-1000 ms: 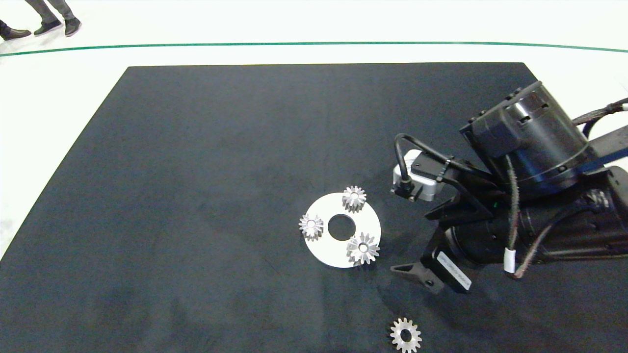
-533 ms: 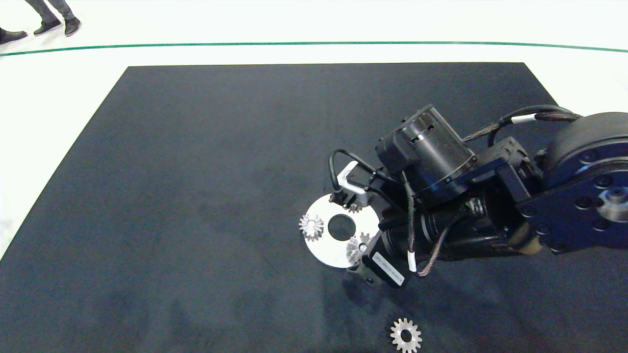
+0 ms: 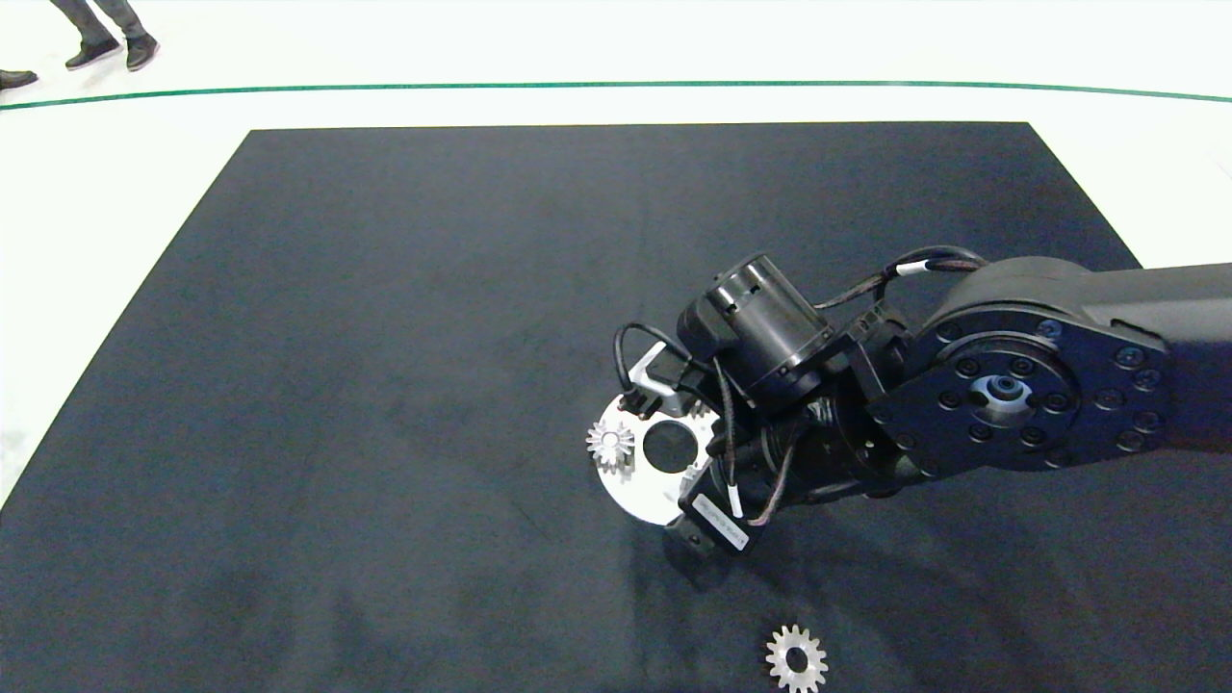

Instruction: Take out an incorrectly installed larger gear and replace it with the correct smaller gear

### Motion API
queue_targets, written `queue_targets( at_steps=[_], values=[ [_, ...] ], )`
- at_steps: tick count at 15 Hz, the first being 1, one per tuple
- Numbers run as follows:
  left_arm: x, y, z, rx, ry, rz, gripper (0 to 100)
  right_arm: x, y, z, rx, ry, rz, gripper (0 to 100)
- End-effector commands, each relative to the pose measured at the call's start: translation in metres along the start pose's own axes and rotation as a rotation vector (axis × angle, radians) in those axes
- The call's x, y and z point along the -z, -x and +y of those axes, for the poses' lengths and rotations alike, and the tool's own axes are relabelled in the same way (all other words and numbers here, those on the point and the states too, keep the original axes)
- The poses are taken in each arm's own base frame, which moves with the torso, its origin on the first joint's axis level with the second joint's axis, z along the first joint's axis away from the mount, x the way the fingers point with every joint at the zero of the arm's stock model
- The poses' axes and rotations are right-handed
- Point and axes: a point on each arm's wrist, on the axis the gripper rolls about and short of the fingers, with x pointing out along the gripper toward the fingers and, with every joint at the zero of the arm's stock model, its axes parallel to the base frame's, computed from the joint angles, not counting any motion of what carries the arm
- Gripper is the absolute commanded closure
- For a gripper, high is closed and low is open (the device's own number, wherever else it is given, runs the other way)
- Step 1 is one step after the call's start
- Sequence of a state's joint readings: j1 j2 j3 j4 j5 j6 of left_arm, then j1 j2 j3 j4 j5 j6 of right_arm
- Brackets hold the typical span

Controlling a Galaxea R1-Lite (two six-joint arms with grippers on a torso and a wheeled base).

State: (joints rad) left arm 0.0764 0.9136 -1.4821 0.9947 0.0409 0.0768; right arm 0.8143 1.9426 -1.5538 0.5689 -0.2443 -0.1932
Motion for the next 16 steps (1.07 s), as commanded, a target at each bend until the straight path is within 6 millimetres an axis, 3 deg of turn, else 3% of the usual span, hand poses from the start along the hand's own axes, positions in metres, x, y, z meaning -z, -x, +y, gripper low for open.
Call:
queue_targets(
  at_steps=[1, 16],
  values=[
    [0.0011, 0.0012, 0.0, -0.001, -0.001, 0.002, 0, 0.001, -0.0014, 0.0006, -0.001, 0.004, 0.008, 14],
    [0.0016, 0.0001, -0.0001, 0.0, -0.009, 0.005, 0, 0.0076, 0.0, 0.0025, 0.048, 0.015, 0.044, 44]
  ],
)
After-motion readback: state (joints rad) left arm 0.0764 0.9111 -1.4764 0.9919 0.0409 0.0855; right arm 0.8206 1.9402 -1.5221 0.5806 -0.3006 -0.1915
